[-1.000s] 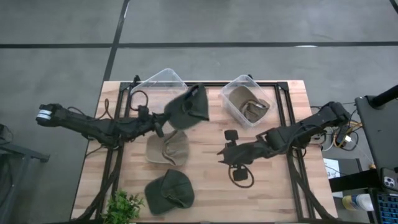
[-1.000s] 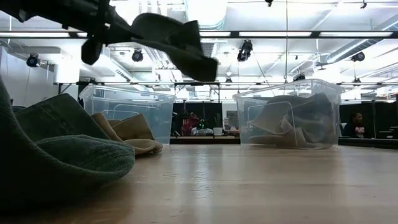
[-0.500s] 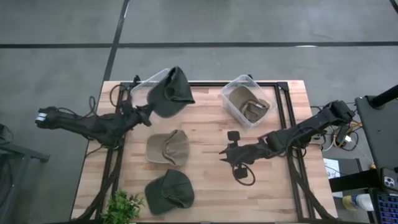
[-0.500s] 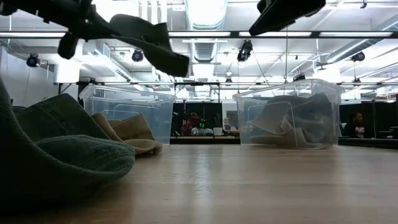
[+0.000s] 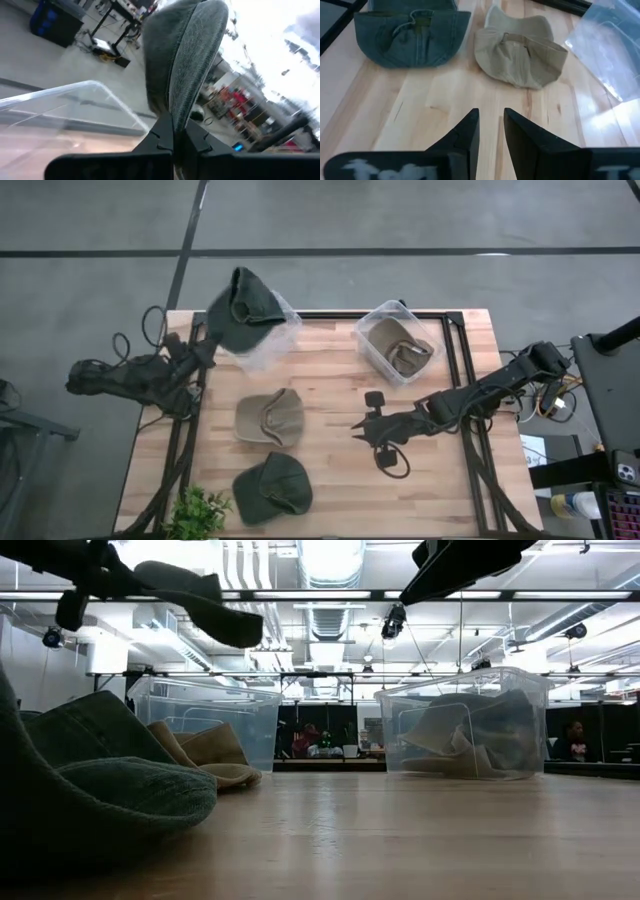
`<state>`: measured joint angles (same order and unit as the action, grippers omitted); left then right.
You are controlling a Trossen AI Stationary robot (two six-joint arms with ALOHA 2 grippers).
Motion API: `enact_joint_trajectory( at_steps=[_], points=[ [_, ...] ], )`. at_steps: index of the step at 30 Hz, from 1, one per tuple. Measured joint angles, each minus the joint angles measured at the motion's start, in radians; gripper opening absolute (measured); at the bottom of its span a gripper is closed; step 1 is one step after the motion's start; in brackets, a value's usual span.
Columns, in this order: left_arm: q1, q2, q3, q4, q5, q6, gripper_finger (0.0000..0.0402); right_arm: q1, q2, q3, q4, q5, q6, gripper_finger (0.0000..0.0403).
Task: Pick & Place hat
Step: Put the right black cap into the left transparent bin
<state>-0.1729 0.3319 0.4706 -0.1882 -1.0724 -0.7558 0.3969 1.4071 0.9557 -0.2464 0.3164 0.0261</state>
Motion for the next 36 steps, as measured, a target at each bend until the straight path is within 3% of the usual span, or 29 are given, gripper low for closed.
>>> enact_joint_trajectory(
  at_steps=[13, 24, 36],
  points=[
    [0.004, -0.01, -0.006, -0.174, 0.002, -0.029, 0.0003, 0.0, 0.003, -0.003, 0.035, -0.001, 0.004, 0.0091],
    [0.019, -0.01, -0.03, -0.187, -0.018, 0.006, 0.0018, 0.0, 0.003, -0.006, 0.045, -0.001, 0.0, 0.0075],
    [0.021, -0.01, -0.034, -0.172, -0.04, 0.014, 0.0018, 0.0, 0.003, -0.008, 0.047, -0.001, 0.01, 0.0086]
  ],
)
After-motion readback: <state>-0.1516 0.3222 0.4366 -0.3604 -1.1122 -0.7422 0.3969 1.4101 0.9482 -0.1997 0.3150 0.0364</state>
